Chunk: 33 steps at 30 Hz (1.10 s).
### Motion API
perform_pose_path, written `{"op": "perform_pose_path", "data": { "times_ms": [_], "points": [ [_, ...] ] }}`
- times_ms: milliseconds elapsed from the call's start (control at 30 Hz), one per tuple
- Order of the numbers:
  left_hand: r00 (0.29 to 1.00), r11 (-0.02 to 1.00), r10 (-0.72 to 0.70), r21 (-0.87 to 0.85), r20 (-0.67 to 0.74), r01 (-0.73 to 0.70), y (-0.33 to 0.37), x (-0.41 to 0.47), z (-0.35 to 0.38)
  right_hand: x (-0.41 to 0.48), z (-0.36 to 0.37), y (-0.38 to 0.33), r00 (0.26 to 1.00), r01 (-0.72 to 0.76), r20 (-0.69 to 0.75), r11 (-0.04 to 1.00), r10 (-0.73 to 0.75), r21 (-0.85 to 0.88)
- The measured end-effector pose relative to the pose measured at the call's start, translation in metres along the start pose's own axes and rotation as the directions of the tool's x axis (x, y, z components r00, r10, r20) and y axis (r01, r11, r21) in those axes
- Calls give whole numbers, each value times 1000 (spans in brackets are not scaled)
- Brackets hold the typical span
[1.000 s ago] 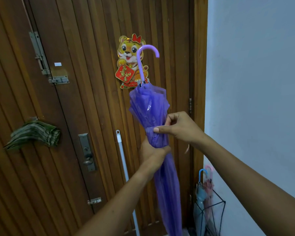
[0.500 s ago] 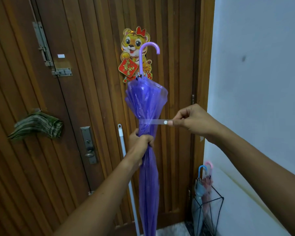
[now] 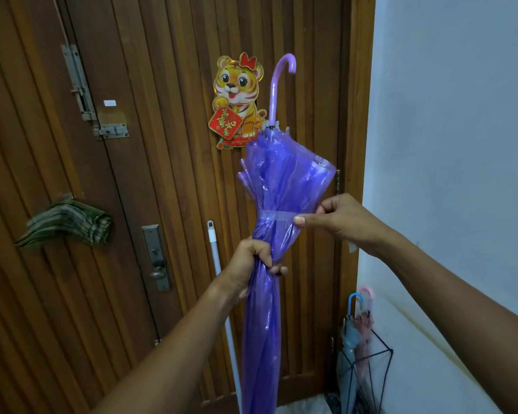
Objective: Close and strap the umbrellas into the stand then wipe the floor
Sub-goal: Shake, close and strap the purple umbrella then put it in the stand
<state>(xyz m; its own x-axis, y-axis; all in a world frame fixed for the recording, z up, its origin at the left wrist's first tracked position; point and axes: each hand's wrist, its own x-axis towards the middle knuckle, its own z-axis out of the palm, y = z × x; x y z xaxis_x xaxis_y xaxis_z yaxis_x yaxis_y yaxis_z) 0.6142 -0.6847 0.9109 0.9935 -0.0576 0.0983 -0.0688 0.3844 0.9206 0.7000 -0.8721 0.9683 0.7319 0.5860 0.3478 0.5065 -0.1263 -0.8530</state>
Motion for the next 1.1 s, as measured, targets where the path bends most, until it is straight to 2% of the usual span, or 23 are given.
{"op": "perform_pose_path", "data": {
  "times_ms": [67, 167, 267, 367, 433, 533, 567, 633, 700, 800, 933, 1000, 1100],
  "points": [
    [985, 995, -70, -60, 157, 81, 3, -2, 5, -2, 3, 2, 1000, 8, 28, 997, -11, 81],
    [935, 987, -136, -40, 329, 158, 6, -5, 10, -6, 9, 4, 992, -58, 124, 951, 22, 303],
    [890, 977, -191, -10, 414, 214, 4, -6, 6, -4, 8, 17, 982, -105, 183, 927, 40, 361],
    [861, 965, -253, 52, 442, 257, 0, -2, -4, -5, 5, 19, 985, -69, 173, 930, 6, 362],
    [879, 960, -282, 108, 385, 260, -2, -2, -10, -8, 8, 14, 994, 12, 99, 957, -42, 290],
    [990, 976, -122, 190, 69, 107, -11, 0, -14, -3, 18, 20, 995, 38, -100, 995, -28, 94],
    [997, 952, -73, 296, -33, 79, -16, 2, -14, 0, 22, 25, 987, 13, -160, 1000, -13, 3],
    [991, 847, 48, 530, -128, 28, -30, 9, -9, 3, 32, 30, 978, -29, -211, 992, 2, -124],
    [959, 780, 174, 626, -226, 6, -44, 15, -2, 6, 41, 29, 986, -45, -169, 981, 12, -188],
    [874, 812, 267, 583, -405, 22, -46, 12, 5, 9, 44, 17, 996, -68, -71, 958, 50, -279],
    [812, 788, 326, 613, -485, 50, -38, 12, -3, 11, 41, 17, 984, -144, 66, 952, 167, -271],
    [828, 798, 286, 598, -481, 71, -36, 12, -7, 10, 43, 20, 981, -155, 68, 942, 183, -298],
    [886, 856, 163, 509, -434, 91, -30, 8, -11, 8, 43, 19, 989, -119, 61, 963, 137, -243]
  ]
}}
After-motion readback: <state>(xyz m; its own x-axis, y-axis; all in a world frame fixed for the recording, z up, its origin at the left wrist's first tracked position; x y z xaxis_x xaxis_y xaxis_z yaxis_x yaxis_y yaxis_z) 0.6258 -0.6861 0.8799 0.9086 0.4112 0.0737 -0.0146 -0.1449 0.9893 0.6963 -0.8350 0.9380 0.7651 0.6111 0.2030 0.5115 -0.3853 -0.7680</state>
